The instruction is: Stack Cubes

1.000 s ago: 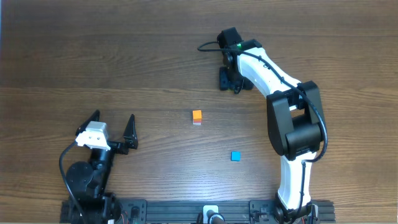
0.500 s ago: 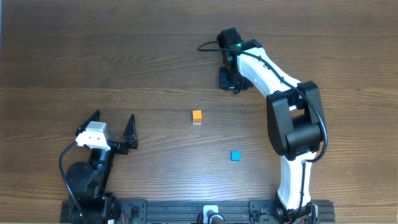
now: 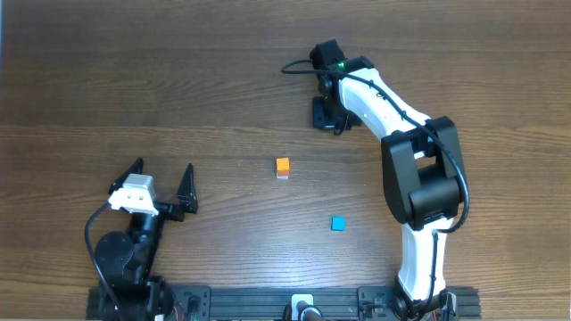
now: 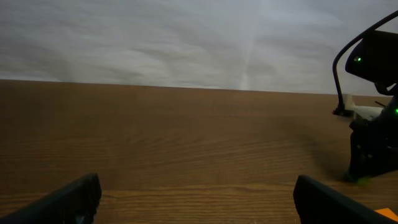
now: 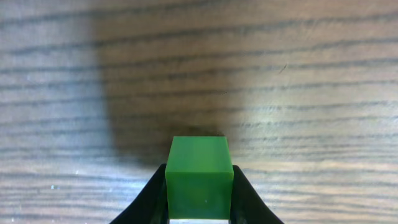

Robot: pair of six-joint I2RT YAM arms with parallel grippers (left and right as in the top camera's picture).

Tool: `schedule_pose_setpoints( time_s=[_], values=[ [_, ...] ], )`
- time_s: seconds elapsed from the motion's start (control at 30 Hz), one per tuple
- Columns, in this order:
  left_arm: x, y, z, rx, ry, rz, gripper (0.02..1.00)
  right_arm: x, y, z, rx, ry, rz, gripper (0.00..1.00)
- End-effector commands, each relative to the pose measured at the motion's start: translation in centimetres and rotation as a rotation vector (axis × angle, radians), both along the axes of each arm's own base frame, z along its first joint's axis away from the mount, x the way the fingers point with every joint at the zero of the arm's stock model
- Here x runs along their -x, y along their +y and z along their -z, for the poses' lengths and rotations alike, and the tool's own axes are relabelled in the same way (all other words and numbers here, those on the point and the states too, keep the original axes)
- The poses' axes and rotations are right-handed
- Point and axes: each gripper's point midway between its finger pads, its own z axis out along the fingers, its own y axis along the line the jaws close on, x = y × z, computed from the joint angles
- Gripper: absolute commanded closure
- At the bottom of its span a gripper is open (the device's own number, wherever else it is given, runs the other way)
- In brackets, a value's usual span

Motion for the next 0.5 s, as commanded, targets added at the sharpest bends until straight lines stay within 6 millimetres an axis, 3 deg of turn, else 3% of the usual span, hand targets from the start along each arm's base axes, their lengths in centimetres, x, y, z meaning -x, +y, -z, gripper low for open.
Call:
schedule_pose_setpoints(
  time_s=[0.03, 0.1, 0.17, 0.27, 0.37, 0.4, 0.5],
  values=[
    [0.0, -0.2, 0.1, -0.014, -0.005, 0.013, 0.02, 0.1, 1.9, -5.2, -0.055, -0.085, -0.036, 0.899],
    [0.0, -0.2, 0.1, -0.014, -0.005, 0.013, 0.018, 1.1, 2.5, -7.7, -0.067, -0.111, -0.055, 0.908],
    [0.0, -0.2, 0.1, -0.014, -0.005, 0.013, 0.018, 3.2, 4.0, -11.7, -0.093, -0.156, -0.086, 0.921],
    [0.0, -0.2, 0.1, -0.014, -0.005, 0.013, 0.018, 5.6, 5.6, -14.8, -0.102, -0.2, -0.098, 0.934],
    [0.0, -0.2, 0.1, -0.014, -0.005, 0.013, 0.018, 7.7, 7.1, -16.4, -0.095, -0.229, -0.085, 0.939],
    [0.0, -0.2, 0.1, -0.014, -0.005, 0.013, 0.02, 9.1, 8.4, -16.5, -0.102, -0.221, -0.098, 0.943],
    [0.0, -0.2, 0.1, -0.014, -0.005, 0.013, 0.018, 11.1, 10.6, -15.8, -0.099, -0.188, -0.125, 0.952]
  ],
)
